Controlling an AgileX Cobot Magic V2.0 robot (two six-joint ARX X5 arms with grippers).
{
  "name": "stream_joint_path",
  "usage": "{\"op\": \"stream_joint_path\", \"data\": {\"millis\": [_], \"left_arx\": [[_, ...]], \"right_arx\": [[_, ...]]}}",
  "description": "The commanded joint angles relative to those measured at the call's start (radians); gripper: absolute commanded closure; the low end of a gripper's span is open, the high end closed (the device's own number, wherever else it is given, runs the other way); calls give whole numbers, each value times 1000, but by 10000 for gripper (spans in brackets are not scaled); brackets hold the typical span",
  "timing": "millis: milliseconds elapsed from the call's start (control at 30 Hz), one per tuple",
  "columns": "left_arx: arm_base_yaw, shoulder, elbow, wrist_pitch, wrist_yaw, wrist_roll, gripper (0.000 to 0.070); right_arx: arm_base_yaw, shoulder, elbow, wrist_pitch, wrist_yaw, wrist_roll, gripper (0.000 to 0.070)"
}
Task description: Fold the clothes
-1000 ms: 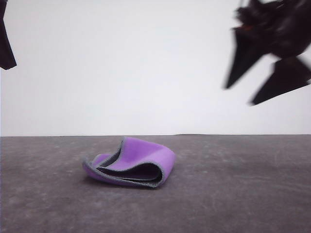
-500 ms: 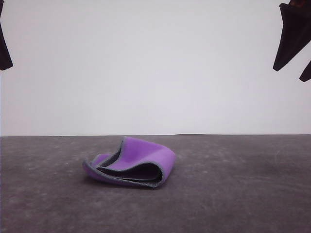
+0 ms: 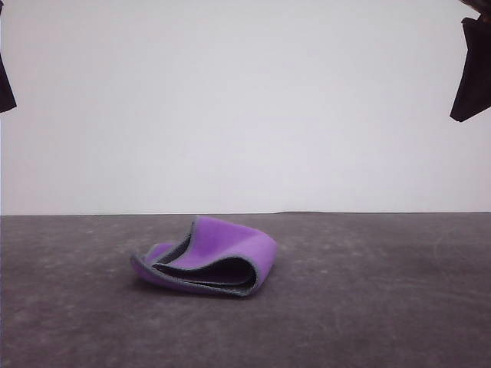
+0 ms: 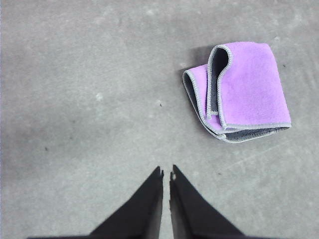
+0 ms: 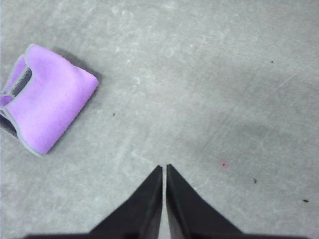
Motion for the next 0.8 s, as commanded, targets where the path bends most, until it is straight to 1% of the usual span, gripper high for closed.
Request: {"op": "stream_joint_path", "data": {"millis": [0,567,633,667,700,767], "left_arx": [[0,9,10,9,-1,0,685],[0,9,10,23,-1,-4,684],[1,2,10,23,-5,12,683],[3,-4,10,27,-15,37,683],[9,-14,7,33,-19,46,683],[22,-41,-8,61,-21,40,683]], "right_arx": [[1,8,17,8,1,-11,695],[1,8,17,101,-6,-12,695],[1,8,17,101,-6,-12,695],[1,8,17,101,-6,-12,695],[1,8,17,101,-6,-12,695],[1,8,17,101,-6,-12,695]]}}
